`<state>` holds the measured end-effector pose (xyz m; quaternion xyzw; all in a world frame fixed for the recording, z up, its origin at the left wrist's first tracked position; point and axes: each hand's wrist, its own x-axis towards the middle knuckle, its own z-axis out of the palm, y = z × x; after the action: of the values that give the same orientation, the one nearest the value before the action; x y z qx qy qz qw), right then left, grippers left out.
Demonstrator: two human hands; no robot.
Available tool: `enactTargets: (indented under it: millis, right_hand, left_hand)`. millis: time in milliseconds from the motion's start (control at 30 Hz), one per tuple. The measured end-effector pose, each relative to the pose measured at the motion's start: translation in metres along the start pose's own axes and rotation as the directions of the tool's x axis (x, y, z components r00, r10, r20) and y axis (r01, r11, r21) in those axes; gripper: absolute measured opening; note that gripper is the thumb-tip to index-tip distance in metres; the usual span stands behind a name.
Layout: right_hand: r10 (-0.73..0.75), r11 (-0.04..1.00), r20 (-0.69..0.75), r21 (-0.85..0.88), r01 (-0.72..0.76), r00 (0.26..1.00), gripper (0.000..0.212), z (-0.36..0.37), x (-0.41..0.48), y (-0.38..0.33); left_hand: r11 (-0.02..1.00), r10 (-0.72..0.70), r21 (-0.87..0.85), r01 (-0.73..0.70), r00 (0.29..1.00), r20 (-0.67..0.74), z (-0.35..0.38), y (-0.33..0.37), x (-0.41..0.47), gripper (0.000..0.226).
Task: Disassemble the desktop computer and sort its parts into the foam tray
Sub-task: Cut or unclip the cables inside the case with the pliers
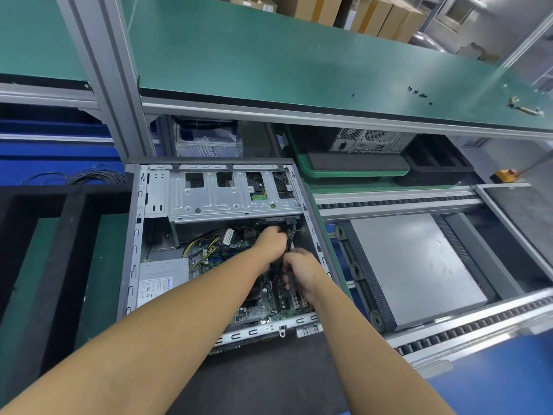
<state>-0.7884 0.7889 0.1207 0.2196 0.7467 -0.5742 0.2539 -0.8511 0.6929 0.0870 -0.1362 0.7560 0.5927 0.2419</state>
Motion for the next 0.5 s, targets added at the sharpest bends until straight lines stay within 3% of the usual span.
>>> enactTargets:
  millis: [167, 233, 300, 333, 400, 500]
  right_hand:
    - [-0.042, 0.998, -0.018, -0.05, 0.041, 0.999, 0.017, 0.004, -0.001, -0.002]
    - [0.043, 0.999, 0.021, 0.001, -0.043, 0.999, 0.021, 0.005, -0.004, -0.002]
    - [0.178, 0.983, 0.09, 0.026, -0.181, 0.98, 0.011, 0.006, -0.012, -0.006]
    - [0.224, 0.97, 0.109, 0.069, -0.232, 0.969, 0.009, 0.007, -0.017, -0.01]
    - [0.258, 0.934, 0.11, 0.225, -0.277, 0.96, 0.025, 0.01, -0.024, -0.016]
    - [0.228, 0.908, 0.106, 0.335, -0.251, 0.968, 0.032, 0.027, -0.042, -0.02]
  left_hand:
    - [0.999, -0.032, 0.026, 0.031, 0.999, 0.008, -0.008, 0.006, -0.009, 0.039]
    - [0.998, -0.01, 0.059, 0.009, 1.0, 0.01, -0.012, 0.007, -0.016, 0.041]
    - [0.996, 0.027, 0.09, -0.028, 0.999, 0.017, -0.018, 0.008, -0.024, 0.037]
    - [0.995, 0.036, 0.092, -0.037, 0.999, 0.017, -0.021, 0.008, -0.028, 0.033]
    - [0.998, 0.04, 0.046, -0.04, 0.999, -0.018, -0.03, 0.007, -0.038, 0.031]
    - [0.998, 0.049, -0.025, -0.053, 0.99, -0.136, -0.044, 0.003, -0.052, 0.022]
